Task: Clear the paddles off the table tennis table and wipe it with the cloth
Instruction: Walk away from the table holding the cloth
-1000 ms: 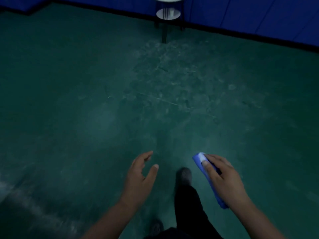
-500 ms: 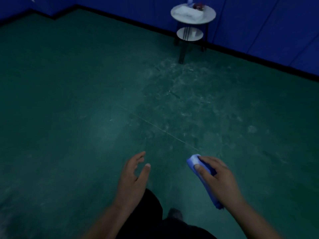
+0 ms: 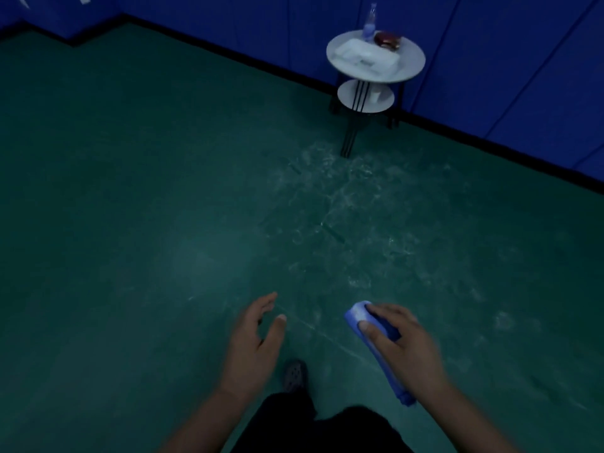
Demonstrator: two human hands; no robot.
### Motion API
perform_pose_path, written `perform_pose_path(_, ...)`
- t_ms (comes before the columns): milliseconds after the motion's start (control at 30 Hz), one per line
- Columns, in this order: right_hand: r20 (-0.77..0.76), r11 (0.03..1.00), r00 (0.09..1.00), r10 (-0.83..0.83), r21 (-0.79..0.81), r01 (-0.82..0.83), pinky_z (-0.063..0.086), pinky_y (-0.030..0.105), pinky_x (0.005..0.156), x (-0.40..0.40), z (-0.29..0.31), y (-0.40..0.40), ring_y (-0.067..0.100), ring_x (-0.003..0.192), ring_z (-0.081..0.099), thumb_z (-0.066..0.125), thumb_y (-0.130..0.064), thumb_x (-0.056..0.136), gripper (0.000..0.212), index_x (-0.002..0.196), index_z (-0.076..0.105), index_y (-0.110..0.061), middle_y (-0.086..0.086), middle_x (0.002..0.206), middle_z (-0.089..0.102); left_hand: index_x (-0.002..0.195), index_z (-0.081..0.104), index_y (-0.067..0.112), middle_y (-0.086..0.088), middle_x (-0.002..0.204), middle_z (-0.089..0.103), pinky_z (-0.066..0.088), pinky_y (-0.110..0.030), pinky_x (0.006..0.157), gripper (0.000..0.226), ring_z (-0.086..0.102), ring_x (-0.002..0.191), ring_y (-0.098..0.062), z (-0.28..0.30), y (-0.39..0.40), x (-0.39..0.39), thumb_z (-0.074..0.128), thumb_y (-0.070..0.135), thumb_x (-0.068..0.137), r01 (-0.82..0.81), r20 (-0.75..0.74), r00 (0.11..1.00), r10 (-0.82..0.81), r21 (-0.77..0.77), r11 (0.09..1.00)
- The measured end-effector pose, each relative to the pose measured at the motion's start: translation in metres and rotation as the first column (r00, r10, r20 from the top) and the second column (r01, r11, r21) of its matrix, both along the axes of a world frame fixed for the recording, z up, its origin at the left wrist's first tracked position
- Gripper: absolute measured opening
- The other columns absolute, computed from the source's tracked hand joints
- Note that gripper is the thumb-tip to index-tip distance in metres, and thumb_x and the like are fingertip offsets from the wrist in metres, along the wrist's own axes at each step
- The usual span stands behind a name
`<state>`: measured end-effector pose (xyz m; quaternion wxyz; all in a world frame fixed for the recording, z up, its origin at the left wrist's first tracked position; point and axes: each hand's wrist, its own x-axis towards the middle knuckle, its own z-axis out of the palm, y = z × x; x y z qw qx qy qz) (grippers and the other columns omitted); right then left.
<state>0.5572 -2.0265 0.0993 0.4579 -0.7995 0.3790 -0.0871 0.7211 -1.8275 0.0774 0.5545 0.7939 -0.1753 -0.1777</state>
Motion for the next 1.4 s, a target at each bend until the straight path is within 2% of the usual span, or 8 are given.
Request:
perform_pose_path(233, -0.011, 0.993, 0.993, -0.121, -0.016, 0.121, 0.032, -0.004, 0.084, 0.12, 0.007, -0.134, -0.02, 0.105, 0.052, 0.077, -0.032, 0.086, 0.027, 0.113, 0.074, -0.03, -0.017, 0.119, 0.063, 0.122, 0.056, 0.046, 0.012, 0.125, 0.063, 0.043, -0.023, 0.102, 0.035, 0.058, 0.119, -0.004, 0.006, -0.156, 0.15, 0.061, 0.039, 0.088, 0.155, -0.01, 0.988, -0.155, -0.002, 0.988)
perform_pose_path(433, -0.005, 0.986, 0.986, -0.166, 0.001, 0.166, 0.035, -0.002, 0.08, 0.237, -0.016, -0.276, -0.019, 0.103, 0.053, 0.072, -0.042, 0.089, 0.027, 0.116, 0.071, -0.037, -0.025, 0.119, 0.06, 0.12, 0.059, 0.039, 0.011, 0.122, 0.064, 0.046, -0.028, 0.104, 0.037, 0.059, 0.115, 0.0, -0.016, -0.291, 0.27, 0.067, 0.015, 0.094, 0.131, -0.02, 0.991, -0.13, 0.042, 0.991)
perform_pose_path(633, -0.021, 0.995, 0.995, -0.1, 0.01, 0.1, 0.032, -0.006, 0.08, 0.372, -0.008, -0.409, -0.024, 0.104, 0.049, 0.072, -0.044, 0.087, 0.032, 0.118, 0.072, -0.036, -0.023, 0.121, 0.059, 0.118, 0.059, 0.039, 0.011, 0.12, 0.064, 0.048, -0.038, 0.103, 0.04, 0.061, 0.114, -0.006, -0.004, -0.416, 0.392, 0.07, 0.011, 0.092, 0.09, 0.03, 0.995, -0.091, 0.056, 0.994)
perform_pose_path(767, -0.03, 0.999, 0.998, -0.05, 0.02, 0.051, 0.032, -0.006, 0.081, 0.463, 0.0, -0.486, -0.023, 0.105, 0.05, 0.072, -0.045, 0.087, 0.033, 0.119, 0.071, -0.036, -0.022, 0.122, 0.058, 0.121, 0.061, 0.031, 0.014, 0.121, 0.064, 0.048, -0.036, 0.102, 0.032, 0.061, 0.115, -0.008, 0.006, -0.487, 0.477, 0.064, 0.03, 0.089, 0.064, 0.056, 0.996, -0.066, 0.037, 0.997)
perform_pose_path(967, -0.057, 0.997, 0.996, -0.075, 0.029, 0.076, 0.031, -0.005, 0.081, 0.602, -0.022, -0.59, -0.019, 0.102, 0.051, 0.073, -0.039, 0.088, 0.033, 0.12, 0.072, -0.032, -0.018, 0.122, 0.06, 0.106, 0.06, 0.054, 0.035, 0.115, 0.061, 0.047, -0.029, 0.098, 0.026, 0.06, 0.109, 0.004, -0.023, -0.591, 0.616, 0.062, 0.038, 0.085, 0.072, 0.018, 0.997, -0.073, 0.042, 0.996)
perform_pose_path(1133, -0.105, 0.986, 0.98, -0.167, -0.004, 0.167, 0.029, -0.006, 0.08, 0.712, -0.025, -0.66, -0.025, 0.096, 0.05, 0.075, -0.037, 0.088, 0.032, 0.118, 0.074, -0.026, -0.024, 0.113, 0.059, 0.111, 0.058, 0.048, 0.024, 0.117, 0.064, 0.049, -0.029, 0.097, 0.028, 0.061, 0.11, -0.002, -0.036, -0.678, 0.739, 0.058, 0.053, 0.083, 0.164, 0.002, 0.986, -0.165, 0.059, 0.985)
perform_pose_path(1300, -0.138, 0.967, 0.957, -0.255, -0.013, 0.255, 0.03, -0.001, 0.088, 0.792, -0.011, -0.736, 0.004, 0.105, 0.06, 0.076, -0.035, 0.087, 0.034, 0.119, 0.074, -0.024, -0.01, 0.122, 0.062, 0.115, 0.059, 0.043, 0.031, 0.12, 0.061, 0.045, -0.016, 0.095, 0.027, 0.06, 0.11, 0.003, -0.032, -0.774, 0.838, 0.06, 0.042, 0.088, 0.314, 0.026, 0.948, -0.317, 0.073, 0.946)
perform_pose_path(1400, -0.137, 0.953, 0.943, -0.302, -0.006, 0.304, 0.034, 0.007, 0.089, 0.829, -0.007, -0.792, 0.006, 0.108, 0.059, 0.075, -0.037, 0.088, 0.035, 0.121, 0.072, -0.025, -0.011, 0.125, 0.06, 0.116, 0.058, 0.045, 0.033, 0.12, 0.06, 0.044, -0.014, 0.096, 0.029, 0.059, 0.11, 0.005, -0.028, -0.845, 0.882, 0.058, 0.044, 0.087, 0.351, 0.044, 0.935, -0.353, 0.047, 0.935)
